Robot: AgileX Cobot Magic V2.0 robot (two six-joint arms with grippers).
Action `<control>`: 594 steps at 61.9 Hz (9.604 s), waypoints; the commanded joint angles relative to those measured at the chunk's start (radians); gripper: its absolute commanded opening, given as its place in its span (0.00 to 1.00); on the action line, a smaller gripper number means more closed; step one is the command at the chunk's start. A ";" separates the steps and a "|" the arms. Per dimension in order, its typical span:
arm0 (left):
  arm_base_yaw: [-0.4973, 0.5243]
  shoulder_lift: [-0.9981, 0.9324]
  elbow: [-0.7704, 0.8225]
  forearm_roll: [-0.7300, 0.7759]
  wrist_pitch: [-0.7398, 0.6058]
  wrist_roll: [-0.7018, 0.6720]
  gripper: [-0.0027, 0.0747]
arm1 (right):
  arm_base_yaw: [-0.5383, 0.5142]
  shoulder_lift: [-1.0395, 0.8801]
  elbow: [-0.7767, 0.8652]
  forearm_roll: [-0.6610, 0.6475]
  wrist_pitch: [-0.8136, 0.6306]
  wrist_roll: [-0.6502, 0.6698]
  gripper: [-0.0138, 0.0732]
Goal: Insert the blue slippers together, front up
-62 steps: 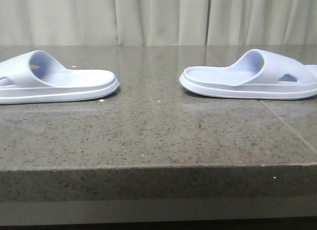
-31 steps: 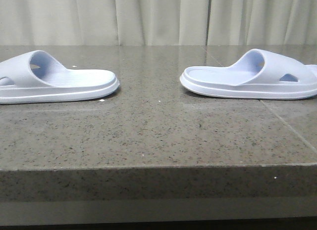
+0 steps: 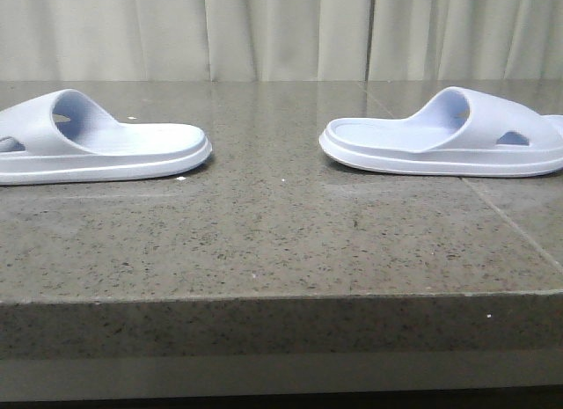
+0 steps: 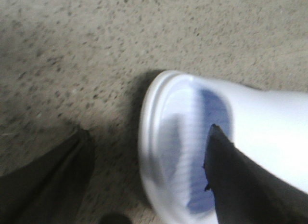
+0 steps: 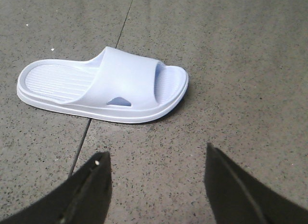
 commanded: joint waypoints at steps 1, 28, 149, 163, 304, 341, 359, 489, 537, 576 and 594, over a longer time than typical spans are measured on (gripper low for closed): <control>-0.016 -0.004 -0.025 -0.053 -0.003 0.010 0.65 | -0.006 0.013 -0.035 -0.010 -0.071 0.000 0.68; -0.018 0.046 -0.025 -0.059 0.093 0.043 0.22 | -0.006 0.013 -0.035 -0.010 -0.070 0.000 0.68; -0.228 -0.479 0.277 -0.320 0.028 0.140 0.01 | -0.465 0.829 -0.463 0.685 0.260 -0.507 0.68; -0.228 -0.479 0.277 -0.320 0.028 0.140 0.01 | -0.465 0.995 -0.528 0.833 0.289 -0.617 0.57; -0.586 -0.221 0.315 -0.486 -0.347 0.134 0.01 | -0.520 0.689 -0.335 1.194 0.543 -0.756 0.08; -0.586 -0.223 0.315 -0.486 -0.345 0.140 0.01 | 0.002 0.834 -0.256 1.191 0.141 -0.695 0.09; -0.586 -0.223 0.315 -0.497 -0.345 0.140 0.01 | 0.155 0.879 -0.258 1.219 0.082 -0.696 0.09; -0.531 -0.137 0.145 -0.422 -0.405 0.133 0.46 | -0.361 0.596 -0.256 0.988 0.267 -0.707 0.63; -0.343 -0.660 0.144 0.612 -0.155 -0.457 0.47 | -0.068 0.503 -0.461 0.366 0.441 -0.283 0.62; -0.345 -1.086 0.179 0.992 0.042 -0.737 0.47 | -0.055 0.040 -0.309 0.102 0.522 -0.058 0.62; -0.345 -1.091 0.245 0.975 -0.024 -0.737 0.45 | -0.055 0.002 -0.305 0.102 0.490 -0.058 0.60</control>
